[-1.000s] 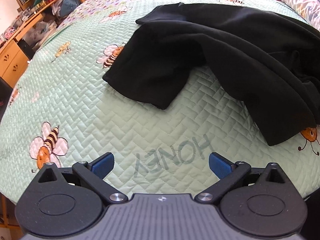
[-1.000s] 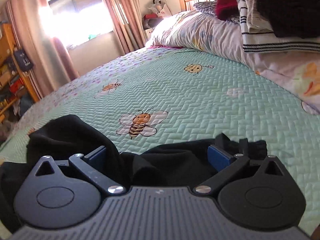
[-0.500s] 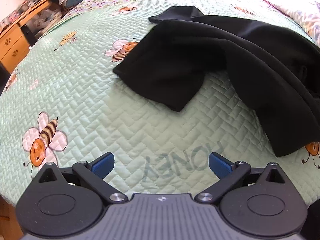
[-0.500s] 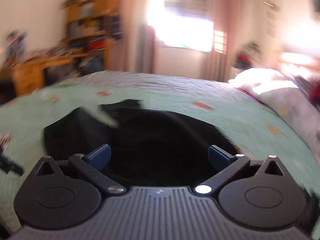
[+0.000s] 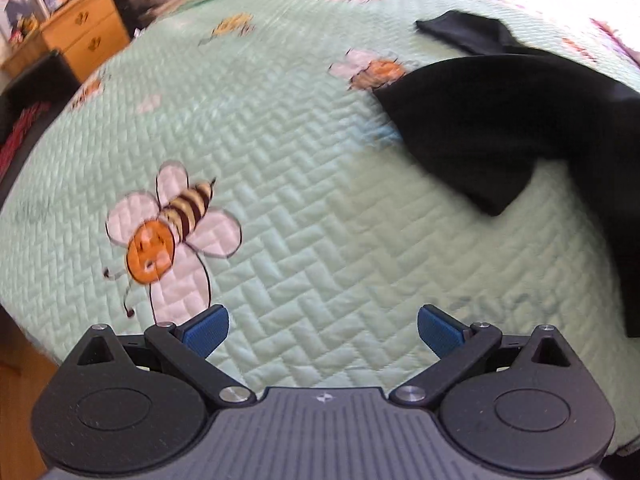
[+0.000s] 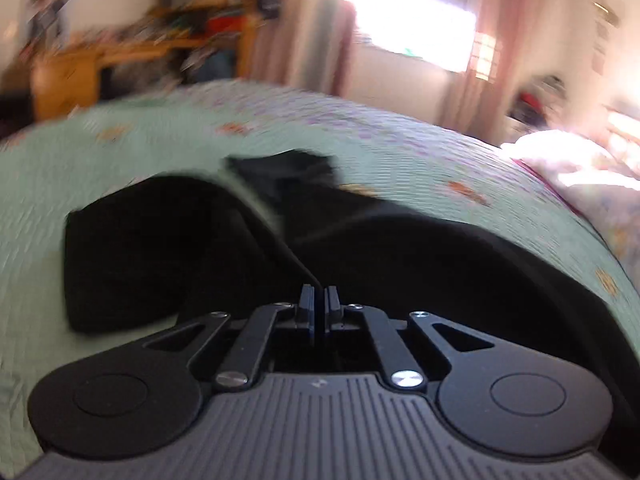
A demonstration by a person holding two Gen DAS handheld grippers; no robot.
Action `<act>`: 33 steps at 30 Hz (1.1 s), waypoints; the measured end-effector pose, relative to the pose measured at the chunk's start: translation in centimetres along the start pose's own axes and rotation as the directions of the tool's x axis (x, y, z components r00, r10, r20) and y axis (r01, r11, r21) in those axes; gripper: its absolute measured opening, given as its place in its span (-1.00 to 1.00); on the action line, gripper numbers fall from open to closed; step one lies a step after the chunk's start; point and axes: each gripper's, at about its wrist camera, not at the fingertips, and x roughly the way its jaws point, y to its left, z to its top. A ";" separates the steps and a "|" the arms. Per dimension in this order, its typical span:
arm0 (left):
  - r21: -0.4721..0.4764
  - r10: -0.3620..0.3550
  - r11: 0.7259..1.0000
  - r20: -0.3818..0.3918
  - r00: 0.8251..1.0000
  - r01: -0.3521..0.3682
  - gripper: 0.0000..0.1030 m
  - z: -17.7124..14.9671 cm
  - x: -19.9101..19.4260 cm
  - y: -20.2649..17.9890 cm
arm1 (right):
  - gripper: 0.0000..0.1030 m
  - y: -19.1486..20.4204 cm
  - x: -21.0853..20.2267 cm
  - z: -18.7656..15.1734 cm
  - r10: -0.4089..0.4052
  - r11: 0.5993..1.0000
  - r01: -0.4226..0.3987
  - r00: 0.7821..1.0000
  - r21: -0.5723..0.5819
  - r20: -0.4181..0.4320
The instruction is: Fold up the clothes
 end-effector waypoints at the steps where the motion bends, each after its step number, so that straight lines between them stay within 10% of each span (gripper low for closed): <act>1: 0.002 -0.001 1.000 -0.006 1.000 0.001 0.95 -0.1 0.4 -0.1 | -0.91 -2.2 -1.2 -0.1 -0.006 0.997 0.005 1.000 0.075 0.013; 14: 0.126 -0.149 0.981 0.021 0.989 0.145 0.95 -1.5 0.5 -3.9 | -0.94 -12.8 -10.0 -10.9 -0.084 0.939 0.092 0.996 0.332 -0.038; 17: 0.156 -0.154 0.976 0.026 0.988 0.148 0.94 -2.1 0.4 -5.2 | -0.76 -11.7 -11.0 -11.4 -0.023 0.946 0.026 1.000 0.323 -0.013; 21: 0.273 -0.212 0.945 0.083 0.974 0.183 0.86 -3.8 -0.9 -8.0 | 0.00 -8.9 -11.4 -10.5 0.079 0.942 -0.090 0.996 0.324 0.050; 28: 0.581 -0.140 0.814 0.228 0.963 -0.019 0.93 -8.5 -2.3 -16.0 | 0.27 -5.8 -13.0 -10.4 0.154 0.953 -0.172 0.984 0.248 0.092; 33: 0.634 -0.087 0.757 0.341 0.936 -0.160 0.95 -10.2 -2.2 -19.9 | 0.35 -5.6 -13.6 -11.2 0.157 0.940 -0.174 0.984 0.295 0.082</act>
